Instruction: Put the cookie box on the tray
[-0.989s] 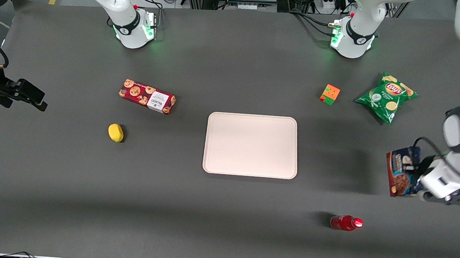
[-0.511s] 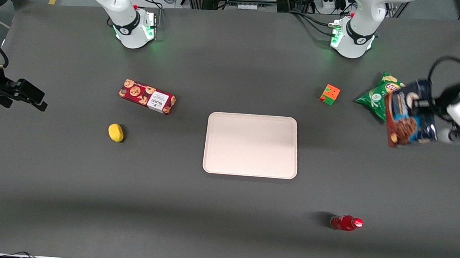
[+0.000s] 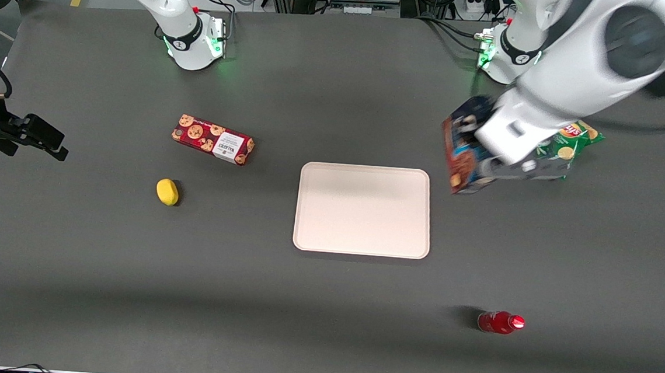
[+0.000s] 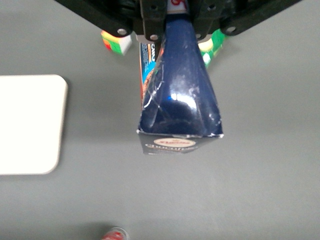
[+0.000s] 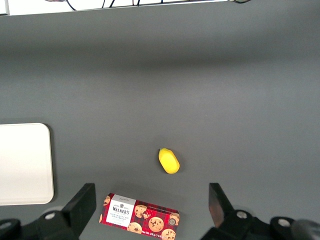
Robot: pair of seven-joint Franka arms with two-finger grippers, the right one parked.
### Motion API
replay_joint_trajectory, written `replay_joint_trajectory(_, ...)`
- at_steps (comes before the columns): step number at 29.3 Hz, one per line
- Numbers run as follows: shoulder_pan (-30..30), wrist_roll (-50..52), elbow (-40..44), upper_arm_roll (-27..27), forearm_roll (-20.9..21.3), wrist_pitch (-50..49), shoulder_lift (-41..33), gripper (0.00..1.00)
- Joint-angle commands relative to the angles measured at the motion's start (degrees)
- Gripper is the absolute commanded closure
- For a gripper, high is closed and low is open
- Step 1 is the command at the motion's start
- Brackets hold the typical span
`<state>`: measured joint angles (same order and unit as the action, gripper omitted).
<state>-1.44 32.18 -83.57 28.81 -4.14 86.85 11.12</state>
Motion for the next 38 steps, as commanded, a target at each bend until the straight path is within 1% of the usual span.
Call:
replay_joint_trajectory(1,-0.7,2.1,-9.2,1.9,0.1,12.4,2.3,1.00)
replay_joint_trajectory(3,-0.6,2.2,-11.8,2.7,0.4,16.1,2.9,1.00)
replay_joint_trajectory(4,-0.6,2.3,-12.8,3.1,1.1,17.5,3.6,1.00)
replay_joint_trajectory(7,-0.3,2.4,-15.4,4.2,5.8,19.9,5.6,1.00)
replay_joint_trajectory(8,-0.3,2.4,-16.0,4.4,6.7,20.8,6.4,1.00)
replay_joint_trajectory(13,0.3,5.3,-19.6,4.5,7.9,27.9,8.9,1.00)
replay_joint_trajectory(16,0.6,7.5,-22.2,4.6,10.2,31.6,9.9,1.00)
replay_joint_trajectory(18,0.6,7.8,-23.2,5.2,11.0,33.6,10.5,1.00)
replay_joint_trajectory(28,0.6,8.2,-25.9,5.3,16.5,39.2,13.6,1.00)
replay_joint_trajectory(33,0.6,8.2,-26.0,5.3,17.5,41.3,15.3,1.00)
replay_joint_trajectory(38,0.6,9.6,-26.1,5.3,20.9,41.6,16.7,1.00)
